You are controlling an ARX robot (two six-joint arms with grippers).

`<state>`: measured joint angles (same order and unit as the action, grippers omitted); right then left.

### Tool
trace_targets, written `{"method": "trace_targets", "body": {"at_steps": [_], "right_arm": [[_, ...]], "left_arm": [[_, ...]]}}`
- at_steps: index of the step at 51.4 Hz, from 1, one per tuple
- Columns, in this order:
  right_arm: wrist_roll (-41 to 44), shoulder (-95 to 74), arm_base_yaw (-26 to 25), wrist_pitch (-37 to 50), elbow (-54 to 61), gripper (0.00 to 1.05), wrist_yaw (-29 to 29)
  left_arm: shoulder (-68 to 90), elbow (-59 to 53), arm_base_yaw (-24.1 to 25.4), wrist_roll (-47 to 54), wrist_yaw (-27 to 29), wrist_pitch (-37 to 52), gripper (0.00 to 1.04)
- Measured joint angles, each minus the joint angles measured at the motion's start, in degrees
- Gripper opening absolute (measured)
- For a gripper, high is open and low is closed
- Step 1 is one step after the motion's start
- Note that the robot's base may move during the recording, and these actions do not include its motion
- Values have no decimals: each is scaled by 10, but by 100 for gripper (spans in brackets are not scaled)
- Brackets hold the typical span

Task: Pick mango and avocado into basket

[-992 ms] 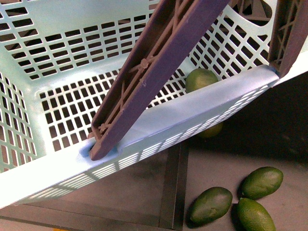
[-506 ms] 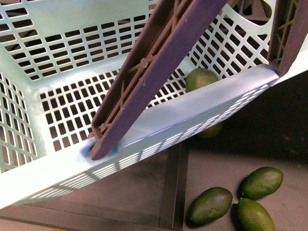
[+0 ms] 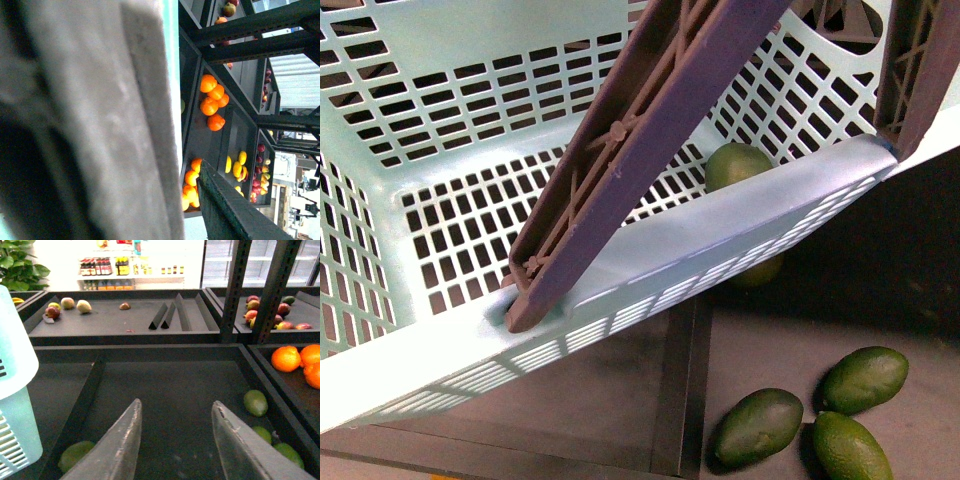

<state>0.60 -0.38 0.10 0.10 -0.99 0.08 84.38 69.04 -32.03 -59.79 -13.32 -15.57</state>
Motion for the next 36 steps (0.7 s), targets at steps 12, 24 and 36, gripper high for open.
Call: {"method": "trace_targets", "body": {"at_steps": [12,24,36], "right_arm": [[0,0,0,0,0,90,0],[0,1,0,0,0,96,0],[0,1,0,0,0,96,-1]], "left_arm": [[0,0,0,0,0,0,28],[61,59,-3,-175,217,-45,28],[141,87,40,-211,203,-9,28]]}}
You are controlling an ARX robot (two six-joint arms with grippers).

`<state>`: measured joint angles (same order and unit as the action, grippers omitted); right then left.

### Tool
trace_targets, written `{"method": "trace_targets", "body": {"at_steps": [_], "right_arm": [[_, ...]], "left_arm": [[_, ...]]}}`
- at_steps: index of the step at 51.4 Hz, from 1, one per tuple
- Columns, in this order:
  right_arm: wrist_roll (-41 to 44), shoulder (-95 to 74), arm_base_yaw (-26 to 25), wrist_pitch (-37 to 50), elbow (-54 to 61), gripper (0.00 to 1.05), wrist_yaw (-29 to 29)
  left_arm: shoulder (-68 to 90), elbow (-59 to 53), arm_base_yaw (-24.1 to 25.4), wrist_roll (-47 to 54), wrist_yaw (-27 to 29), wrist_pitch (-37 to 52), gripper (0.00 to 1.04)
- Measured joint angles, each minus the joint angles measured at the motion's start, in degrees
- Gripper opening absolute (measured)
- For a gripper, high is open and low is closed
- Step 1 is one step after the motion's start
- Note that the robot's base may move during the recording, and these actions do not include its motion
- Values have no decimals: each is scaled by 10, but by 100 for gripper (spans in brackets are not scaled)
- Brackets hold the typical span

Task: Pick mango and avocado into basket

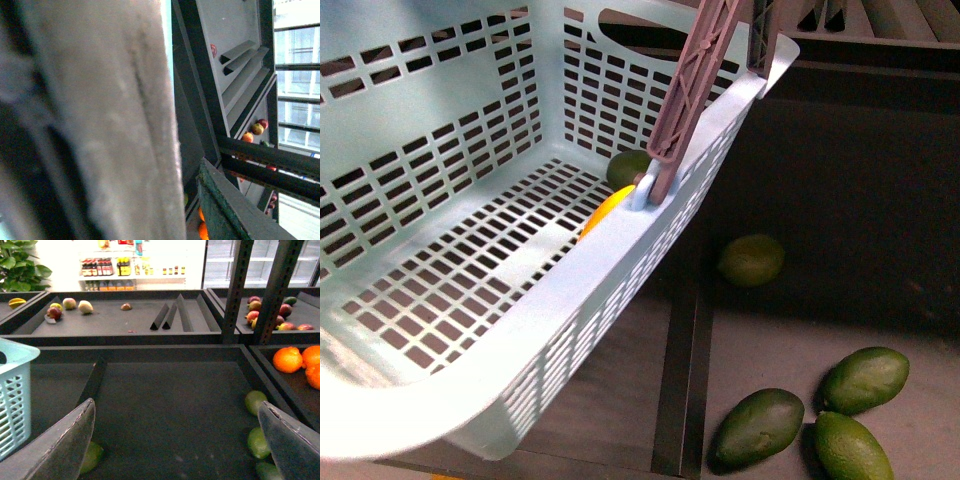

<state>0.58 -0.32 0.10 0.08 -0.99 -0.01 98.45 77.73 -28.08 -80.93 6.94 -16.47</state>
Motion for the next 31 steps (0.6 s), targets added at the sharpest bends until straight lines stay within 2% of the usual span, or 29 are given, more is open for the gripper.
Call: {"method": "trace_targets", "body": {"at_steps": [15,31], "right_arm": [[0,0,0,0,0,96,0],[0,0,0,0,0,96,0]], "left_arm": [[117,55,49,-32,-7,55,28],[206,80,87,-61,21,106,28]]}}
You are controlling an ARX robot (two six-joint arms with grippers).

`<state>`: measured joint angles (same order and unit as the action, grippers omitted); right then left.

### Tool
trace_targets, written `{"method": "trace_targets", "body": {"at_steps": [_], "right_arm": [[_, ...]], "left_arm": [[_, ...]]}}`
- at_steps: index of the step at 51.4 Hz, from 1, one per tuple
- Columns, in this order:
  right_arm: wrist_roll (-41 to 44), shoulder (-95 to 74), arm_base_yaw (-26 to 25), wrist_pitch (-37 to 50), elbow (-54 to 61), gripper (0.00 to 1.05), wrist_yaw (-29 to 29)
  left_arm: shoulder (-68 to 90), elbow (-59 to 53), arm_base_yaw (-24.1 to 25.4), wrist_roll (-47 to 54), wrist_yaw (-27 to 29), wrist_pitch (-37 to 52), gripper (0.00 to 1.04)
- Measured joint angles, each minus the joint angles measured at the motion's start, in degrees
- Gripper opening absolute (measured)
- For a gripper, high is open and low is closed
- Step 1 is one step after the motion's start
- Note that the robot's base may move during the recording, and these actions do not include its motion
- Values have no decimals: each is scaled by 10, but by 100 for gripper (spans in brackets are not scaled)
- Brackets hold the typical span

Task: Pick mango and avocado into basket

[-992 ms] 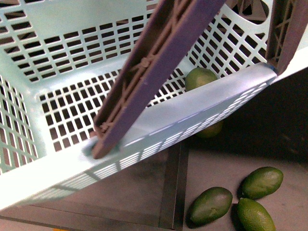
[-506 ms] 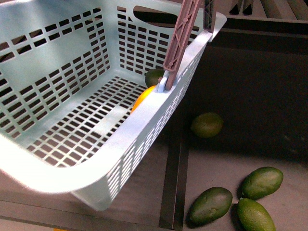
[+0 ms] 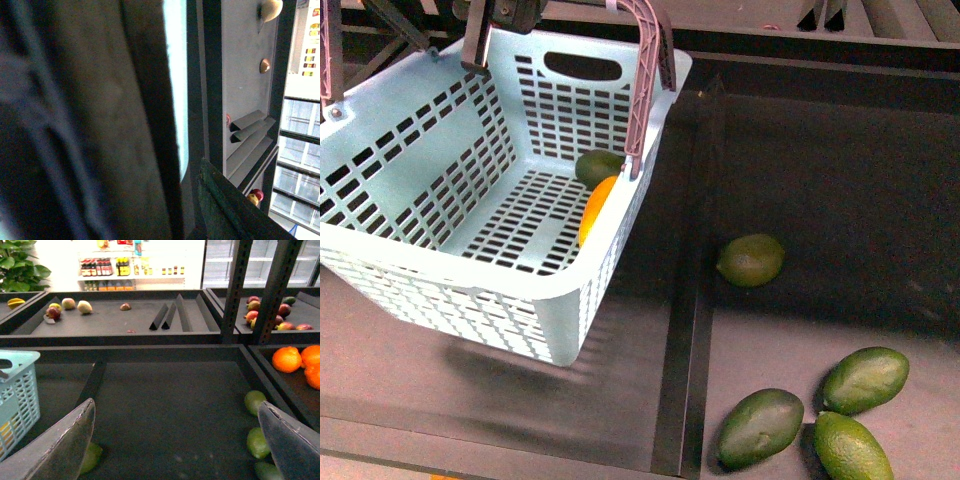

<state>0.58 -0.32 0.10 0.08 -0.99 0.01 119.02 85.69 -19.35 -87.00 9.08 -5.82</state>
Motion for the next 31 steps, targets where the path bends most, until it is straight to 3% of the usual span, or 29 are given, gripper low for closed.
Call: {"method": "trace_targets", "body": {"at_steps": [27,31], "right_arm": [[0,0,0,0,0,96,0],[0,0,0,0,0,96,0]], "left_arm": [[16,-50,-1,2,-31,26,28],[10,-58,-2,-2,-35,24,39]]}}
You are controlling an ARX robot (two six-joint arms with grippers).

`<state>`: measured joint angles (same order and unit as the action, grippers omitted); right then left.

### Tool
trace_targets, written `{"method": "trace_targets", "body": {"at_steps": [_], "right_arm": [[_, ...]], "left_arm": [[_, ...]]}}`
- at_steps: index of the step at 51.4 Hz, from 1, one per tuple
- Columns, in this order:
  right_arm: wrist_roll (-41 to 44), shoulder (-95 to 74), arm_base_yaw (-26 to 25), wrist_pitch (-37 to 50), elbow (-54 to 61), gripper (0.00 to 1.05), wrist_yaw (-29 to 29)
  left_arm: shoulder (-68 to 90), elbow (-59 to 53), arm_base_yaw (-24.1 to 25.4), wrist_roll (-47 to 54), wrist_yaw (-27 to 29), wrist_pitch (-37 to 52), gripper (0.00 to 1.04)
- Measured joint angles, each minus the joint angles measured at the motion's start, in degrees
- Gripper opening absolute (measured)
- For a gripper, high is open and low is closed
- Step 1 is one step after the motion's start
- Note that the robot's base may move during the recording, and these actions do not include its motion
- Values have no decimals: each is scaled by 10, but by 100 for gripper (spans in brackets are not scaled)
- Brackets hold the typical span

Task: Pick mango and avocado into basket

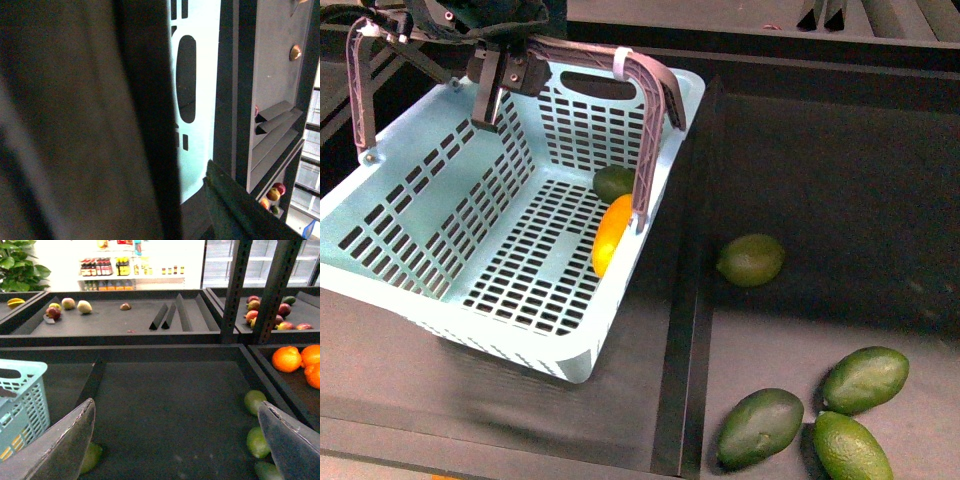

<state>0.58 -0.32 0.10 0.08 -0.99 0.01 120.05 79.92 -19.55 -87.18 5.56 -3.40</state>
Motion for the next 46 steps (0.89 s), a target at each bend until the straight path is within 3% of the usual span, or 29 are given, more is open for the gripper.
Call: {"method": "trace_targets", "body": {"at_steps": [4,10,14,17,32,41,43,46], "right_arm": [[0,0,0,0,0,96,0],[0,0,0,0,0,96,0],[0,0,0,0,0,96,0],[0,0,0,0,0,96,0],[0,0,0,0,0,96,0],[0,0,0,0,0,96,0],[0,0,0,0,0,96,0],[0,0,0,0,0,96,0]], "left_arm": [[-3,-5,-2,-6,2,-1,50],[-23,-12,-2,-17,5,-1,71],[-54,-31,-2,-30,13,0,91],[-71,-42,-2,-36,18,0,98],[-219,-139,10,-46,39,-95,97],[-235,-143,14,-44,41,-97,97],[-235,-165,14,5,64,-46,94],[-249,-263,19,172,98,178,81]]}}
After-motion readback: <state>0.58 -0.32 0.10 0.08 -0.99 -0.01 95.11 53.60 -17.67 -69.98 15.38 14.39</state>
